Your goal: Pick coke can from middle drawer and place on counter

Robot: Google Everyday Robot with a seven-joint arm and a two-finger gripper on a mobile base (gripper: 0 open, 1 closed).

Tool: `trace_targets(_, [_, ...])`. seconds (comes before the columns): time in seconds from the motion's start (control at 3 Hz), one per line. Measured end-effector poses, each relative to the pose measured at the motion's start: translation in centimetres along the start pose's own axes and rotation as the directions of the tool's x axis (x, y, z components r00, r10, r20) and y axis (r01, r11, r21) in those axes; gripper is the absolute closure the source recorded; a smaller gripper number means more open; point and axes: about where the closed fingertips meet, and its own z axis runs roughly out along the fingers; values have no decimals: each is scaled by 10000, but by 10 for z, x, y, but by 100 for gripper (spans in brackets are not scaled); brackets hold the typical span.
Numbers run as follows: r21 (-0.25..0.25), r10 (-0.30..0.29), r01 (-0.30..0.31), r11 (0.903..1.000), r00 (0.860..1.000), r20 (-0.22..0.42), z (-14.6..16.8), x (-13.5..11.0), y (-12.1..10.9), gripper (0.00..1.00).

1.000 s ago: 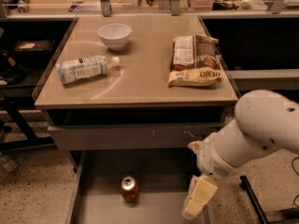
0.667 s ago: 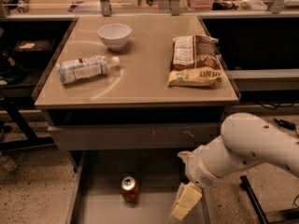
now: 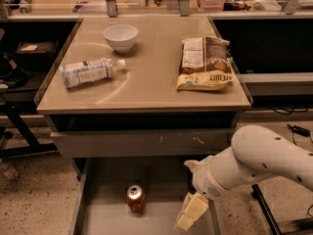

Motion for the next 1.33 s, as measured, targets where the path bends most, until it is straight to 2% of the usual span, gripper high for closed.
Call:
trace_targets(0.33, [-418, 124, -91, 9991, 9968, 785, 46, 6, 7, 0])
trace_targets(0.67, [-325, 177, -130, 9994, 9886, 1493, 97, 9, -14, 0])
trace_targets(1.0, [-521, 362, -267, 9983, 9810, 1906, 147, 16, -37, 0])
trace_targets(1.33, [-521, 361, -267, 9983, 9810, 1906, 147, 16, -37, 0])
